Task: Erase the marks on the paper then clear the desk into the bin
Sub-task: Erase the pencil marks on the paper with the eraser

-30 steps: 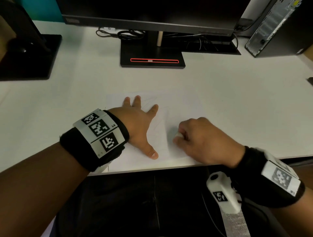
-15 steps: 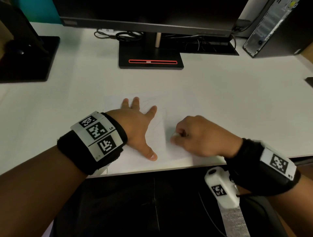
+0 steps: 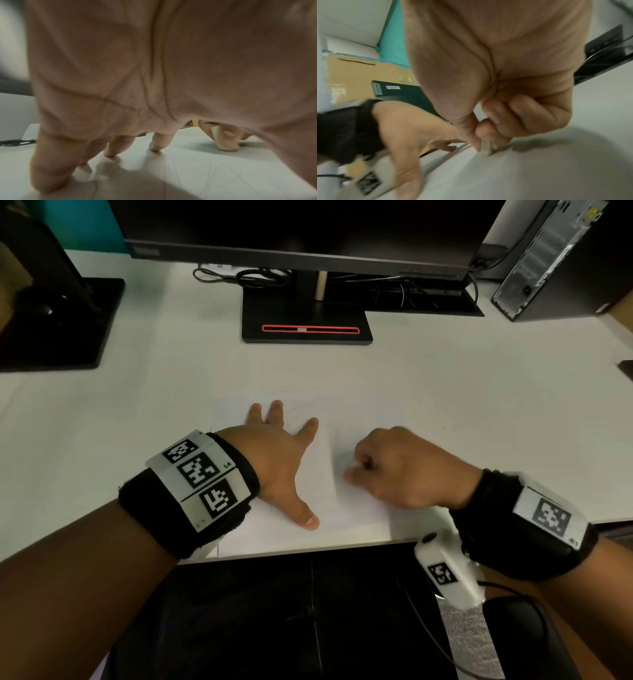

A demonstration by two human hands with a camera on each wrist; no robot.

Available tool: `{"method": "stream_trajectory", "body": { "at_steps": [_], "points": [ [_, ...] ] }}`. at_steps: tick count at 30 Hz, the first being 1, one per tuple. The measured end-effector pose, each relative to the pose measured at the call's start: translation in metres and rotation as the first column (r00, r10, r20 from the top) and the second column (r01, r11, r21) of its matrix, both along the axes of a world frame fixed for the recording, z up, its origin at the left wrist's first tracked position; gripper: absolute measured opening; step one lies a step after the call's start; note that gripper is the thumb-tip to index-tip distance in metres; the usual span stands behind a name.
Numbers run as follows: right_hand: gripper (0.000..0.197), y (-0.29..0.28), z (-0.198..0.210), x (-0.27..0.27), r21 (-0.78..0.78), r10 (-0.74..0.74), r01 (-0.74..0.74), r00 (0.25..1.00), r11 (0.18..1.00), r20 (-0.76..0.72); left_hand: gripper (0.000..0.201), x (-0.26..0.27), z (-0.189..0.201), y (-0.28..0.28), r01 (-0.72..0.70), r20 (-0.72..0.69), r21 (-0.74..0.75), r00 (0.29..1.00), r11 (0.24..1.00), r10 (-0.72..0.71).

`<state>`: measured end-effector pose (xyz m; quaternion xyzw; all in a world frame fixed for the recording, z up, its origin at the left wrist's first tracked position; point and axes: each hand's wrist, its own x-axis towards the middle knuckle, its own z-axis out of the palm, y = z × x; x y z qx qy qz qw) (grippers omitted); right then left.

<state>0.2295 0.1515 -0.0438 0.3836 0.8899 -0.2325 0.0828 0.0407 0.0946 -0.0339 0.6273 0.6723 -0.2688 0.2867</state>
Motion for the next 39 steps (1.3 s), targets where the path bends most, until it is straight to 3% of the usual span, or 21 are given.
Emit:
{"method": "stream_trajectory", "body": {
  "at_steps": [3,7,12,17,22,27,31,36,39],
  "points": [
    [0.041,-0.005,-0.001,-0.003,-0.072,0.076,-0.074,0.997,0.995,0.028,0.148,0.001,0.000,0.000,0.005,-0.001,0.002,1.000,1.000,-0.005],
    [0.045,0.023,0.000,0.000,-0.045,-0.040,0.039,0.999,0.998,-0.013,0.147,0.002,0.002,-0.001,-0.004,0.003,-0.001,1.000,1.000,0.004],
    [0.043,-0.001,-0.003,-0.007,-0.083,0.126,-0.123,0.992,0.989,0.031,0.148,0.000,0.000,-0.001,0.000,0.009,0.000,1.000,1.000,0.000],
    [0.046,0.030,0.003,-0.003,-0.065,-0.022,0.022,1.000,0.998,0.003,0.147,0.001,0.002,-0.002,0.000,0.013,0.001,1.000,1.000,0.000],
    [0.045,0.007,0.000,-0.004,-0.095,0.128,-0.124,0.991,0.988,0.047,0.147,-0.001,0.000,-0.002,0.001,0.015,0.002,1.000,1.000,-0.002],
    [0.047,0.032,0.004,0.004,-0.048,-0.023,0.023,1.000,0.999,0.009,0.148,0.000,0.001,-0.002,0.002,0.016,0.002,1.000,1.000,-0.002],
    [0.045,0.010,0.000,-0.002,-0.084,0.130,-0.125,0.990,0.989,0.057,0.147,0.000,0.001,-0.002,0.007,0.004,-0.002,1.000,1.000,-0.007],
    [0.047,0.032,0.003,-0.003,-0.068,-0.010,0.011,1.000,0.998,0.010,0.147,0.000,0.001,-0.003,0.003,0.009,-0.006,1.000,1.000,-0.003],
    [0.045,0.015,-0.001,-0.011,-0.078,0.100,-0.098,0.994,0.992,0.031,0.148,-0.001,0.000,-0.003,0.004,0.008,-0.011,1.000,1.000,-0.004]
  ]
}}
